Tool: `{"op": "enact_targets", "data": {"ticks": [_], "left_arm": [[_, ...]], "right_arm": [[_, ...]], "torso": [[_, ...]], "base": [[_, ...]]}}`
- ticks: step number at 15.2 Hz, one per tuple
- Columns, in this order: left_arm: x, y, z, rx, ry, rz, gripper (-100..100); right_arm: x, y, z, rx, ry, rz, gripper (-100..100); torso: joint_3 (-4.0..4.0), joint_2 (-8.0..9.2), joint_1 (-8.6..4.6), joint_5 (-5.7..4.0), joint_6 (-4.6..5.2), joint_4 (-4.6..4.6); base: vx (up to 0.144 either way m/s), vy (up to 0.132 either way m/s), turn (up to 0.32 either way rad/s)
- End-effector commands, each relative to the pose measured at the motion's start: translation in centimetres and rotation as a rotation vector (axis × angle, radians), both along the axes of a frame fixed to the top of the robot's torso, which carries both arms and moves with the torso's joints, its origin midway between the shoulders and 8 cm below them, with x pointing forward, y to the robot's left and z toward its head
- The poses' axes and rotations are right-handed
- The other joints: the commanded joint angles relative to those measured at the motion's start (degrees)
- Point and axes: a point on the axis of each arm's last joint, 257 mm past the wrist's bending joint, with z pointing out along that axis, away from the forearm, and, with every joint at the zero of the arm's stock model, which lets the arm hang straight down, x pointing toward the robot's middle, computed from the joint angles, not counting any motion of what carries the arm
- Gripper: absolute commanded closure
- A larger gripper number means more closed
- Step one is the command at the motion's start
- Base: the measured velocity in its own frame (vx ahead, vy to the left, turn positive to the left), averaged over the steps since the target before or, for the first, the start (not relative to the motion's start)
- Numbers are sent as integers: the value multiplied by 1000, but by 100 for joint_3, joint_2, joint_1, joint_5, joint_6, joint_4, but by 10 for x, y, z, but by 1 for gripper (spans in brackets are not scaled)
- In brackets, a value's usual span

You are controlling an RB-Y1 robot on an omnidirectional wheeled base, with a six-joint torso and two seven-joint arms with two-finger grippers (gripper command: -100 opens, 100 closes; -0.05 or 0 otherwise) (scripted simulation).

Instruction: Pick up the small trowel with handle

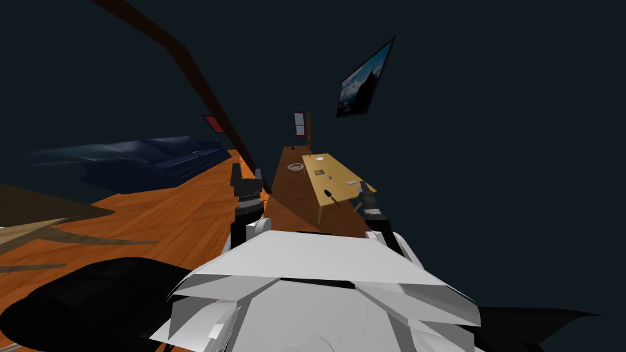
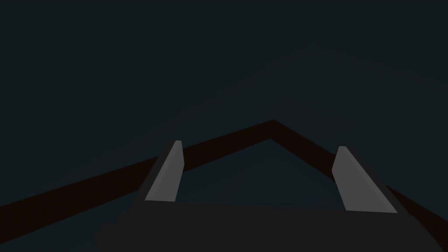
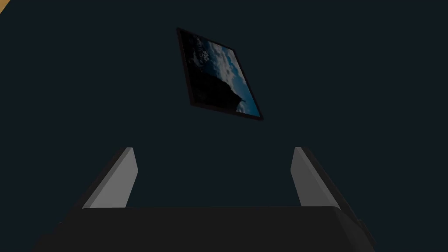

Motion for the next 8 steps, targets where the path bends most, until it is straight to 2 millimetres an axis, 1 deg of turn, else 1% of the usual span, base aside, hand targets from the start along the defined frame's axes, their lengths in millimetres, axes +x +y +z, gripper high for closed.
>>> {"op": "enact_targets", "data": {"ticks": [1,2,3,4,5,6,7,8], "left_arm": [[0,0,0,0,0,0,0],[0,0,0,0,0,0,0],[0,0,0,0,0,0,0],[0,0,0,0,0,0,0],[0,0,0,0,0,0,0],[0,0,0,0,0,0,0],[0,0,0,0,0,0,0],[0,0,0,0,0,0,0]], "right_arm": [[0,5,-16,-34,46,24,-100],[2,6,-36,-55,92,39,-100],[2,6,-36,-63,93,42,-100],[3,7,-57,-91,143,58,-100],[3,7,-57,-94,143,60,-100],[3,8,-76,-123,188,78,-100],[3,7,-80,-126,195,77,-100],[2,9,-96,-154,234,95,-100]], "torso": [[0,0,0,0,0,0],[1,1,0,1,3,1],[1,2,1,1,2,1],[1,2,2,1,5,1],[2,3,4,2,2,1],[2,3,6,2,4,1],[2,3,6,2,0,1],[2,3,5,2,4,1]], "base": [[18,-50,275],[16,-43,294],[14,-38,204],[10,-34,244],[11,-34,224],[9,-34,330],[10,-40,236],[11,-37,246]]}}
